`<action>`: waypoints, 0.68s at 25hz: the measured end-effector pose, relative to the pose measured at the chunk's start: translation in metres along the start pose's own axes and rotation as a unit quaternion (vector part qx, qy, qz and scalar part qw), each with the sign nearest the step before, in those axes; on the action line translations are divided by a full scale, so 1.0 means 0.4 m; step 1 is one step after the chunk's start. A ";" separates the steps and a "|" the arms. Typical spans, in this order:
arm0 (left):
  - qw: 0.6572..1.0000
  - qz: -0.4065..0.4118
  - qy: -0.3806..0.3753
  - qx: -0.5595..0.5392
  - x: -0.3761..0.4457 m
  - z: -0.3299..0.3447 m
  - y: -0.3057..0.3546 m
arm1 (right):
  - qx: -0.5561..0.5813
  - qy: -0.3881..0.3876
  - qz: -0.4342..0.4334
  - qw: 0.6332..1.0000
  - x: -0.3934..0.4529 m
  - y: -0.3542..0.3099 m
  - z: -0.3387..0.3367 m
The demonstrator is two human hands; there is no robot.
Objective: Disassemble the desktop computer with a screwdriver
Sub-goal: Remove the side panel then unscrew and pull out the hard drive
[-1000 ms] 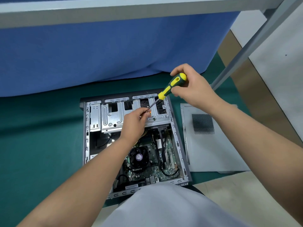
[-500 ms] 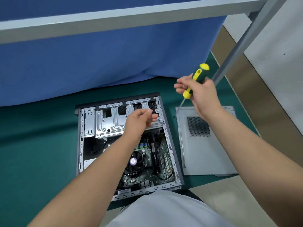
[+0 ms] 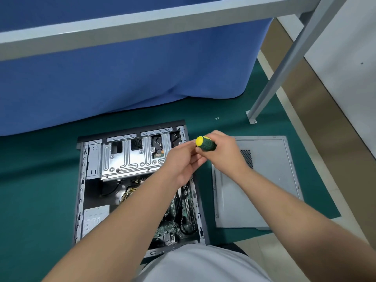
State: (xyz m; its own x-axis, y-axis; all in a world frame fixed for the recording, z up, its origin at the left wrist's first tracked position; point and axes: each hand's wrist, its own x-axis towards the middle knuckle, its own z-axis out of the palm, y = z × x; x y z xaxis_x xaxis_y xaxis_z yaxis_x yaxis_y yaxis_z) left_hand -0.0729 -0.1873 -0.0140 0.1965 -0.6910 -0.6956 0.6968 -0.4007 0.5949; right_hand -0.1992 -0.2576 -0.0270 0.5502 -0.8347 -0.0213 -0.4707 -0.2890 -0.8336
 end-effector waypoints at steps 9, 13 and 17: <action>0.998 0.013 0.011 0.062 0.058 0.049 -0.019 | 0.015 -0.008 0.018 1.000 0.037 0.086 -0.023; 0.996 0.007 -0.005 0.087 0.103 0.055 -0.025 | -0.003 -0.031 0.025 0.999 0.057 0.114 -0.034; 0.963 0.108 0.024 0.245 0.182 0.056 0.016 | 0.108 0.017 0.145 0.983 0.137 0.160 -0.062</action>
State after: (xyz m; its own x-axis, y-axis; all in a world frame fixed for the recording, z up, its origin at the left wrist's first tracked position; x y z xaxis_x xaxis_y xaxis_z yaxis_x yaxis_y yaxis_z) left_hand -0.0698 -0.2535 -0.0518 0.3393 -0.7664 -0.5455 0.2300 -0.4947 0.8381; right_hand -0.2164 -0.3336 -0.0679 0.3889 -0.8839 -0.2598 -0.4441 0.0672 -0.8935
